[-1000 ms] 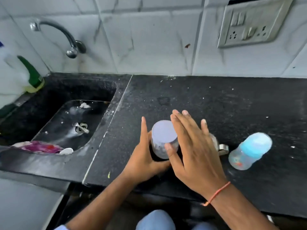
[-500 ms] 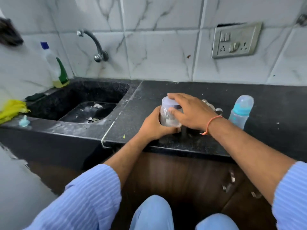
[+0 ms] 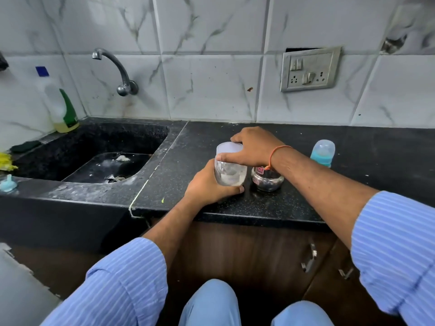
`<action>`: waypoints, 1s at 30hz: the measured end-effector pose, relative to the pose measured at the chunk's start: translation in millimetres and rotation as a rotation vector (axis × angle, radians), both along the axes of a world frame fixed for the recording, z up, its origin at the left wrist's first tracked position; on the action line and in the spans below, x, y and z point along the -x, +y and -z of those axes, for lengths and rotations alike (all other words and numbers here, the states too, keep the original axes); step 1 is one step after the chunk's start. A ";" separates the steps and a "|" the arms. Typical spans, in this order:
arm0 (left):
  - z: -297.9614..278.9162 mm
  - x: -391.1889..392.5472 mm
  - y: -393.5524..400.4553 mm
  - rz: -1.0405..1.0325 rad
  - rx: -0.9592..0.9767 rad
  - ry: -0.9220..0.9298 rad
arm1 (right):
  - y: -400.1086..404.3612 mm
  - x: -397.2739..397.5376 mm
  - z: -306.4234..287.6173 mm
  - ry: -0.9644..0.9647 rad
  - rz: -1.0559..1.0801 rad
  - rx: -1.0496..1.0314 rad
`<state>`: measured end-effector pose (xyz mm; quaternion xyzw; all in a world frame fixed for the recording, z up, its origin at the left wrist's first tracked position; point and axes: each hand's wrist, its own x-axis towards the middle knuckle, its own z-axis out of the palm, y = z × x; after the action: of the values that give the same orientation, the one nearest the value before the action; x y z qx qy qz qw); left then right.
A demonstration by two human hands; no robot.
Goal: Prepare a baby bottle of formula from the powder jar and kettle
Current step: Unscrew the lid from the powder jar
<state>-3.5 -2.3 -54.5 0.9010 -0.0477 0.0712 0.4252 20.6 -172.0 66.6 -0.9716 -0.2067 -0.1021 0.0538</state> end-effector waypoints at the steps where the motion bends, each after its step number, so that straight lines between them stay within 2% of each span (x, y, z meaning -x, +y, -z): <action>1: -0.4 -0.1 -0.4 -0.005 -0.002 -0.001 | 1.1 -1.2 0.4 -0.012 0.002 -0.003; 11: -0.2 -2.7 -1.5 -0.030 -0.034 0.005 | 1.5 -13.9 1.1 0.033 -0.055 -0.077; 14: -0.9 -3.1 -1.6 -0.035 -0.041 0.009 | -2.0 -13.2 -6.2 0.098 -0.109 -0.095; 20: 0.5 -2.8 -2.0 -0.018 -0.034 0.007 | -2.6 -19.9 -36.3 0.400 -0.223 0.051; 25: 0.0 -2.9 -2.2 -0.034 -0.060 0.018 | 16.4 -22.0 -41.1 0.228 -0.123 0.336; 30: 0.4 -2.8 -2.5 -0.031 -0.055 0.021 | 18.2 -22.4 -52.4 0.354 -0.223 0.260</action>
<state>-0.7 -4.8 -54.9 0.9137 -0.0313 0.0671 0.3995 43.0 -153.8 119.0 -0.9442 -0.3114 0.1039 -0.0254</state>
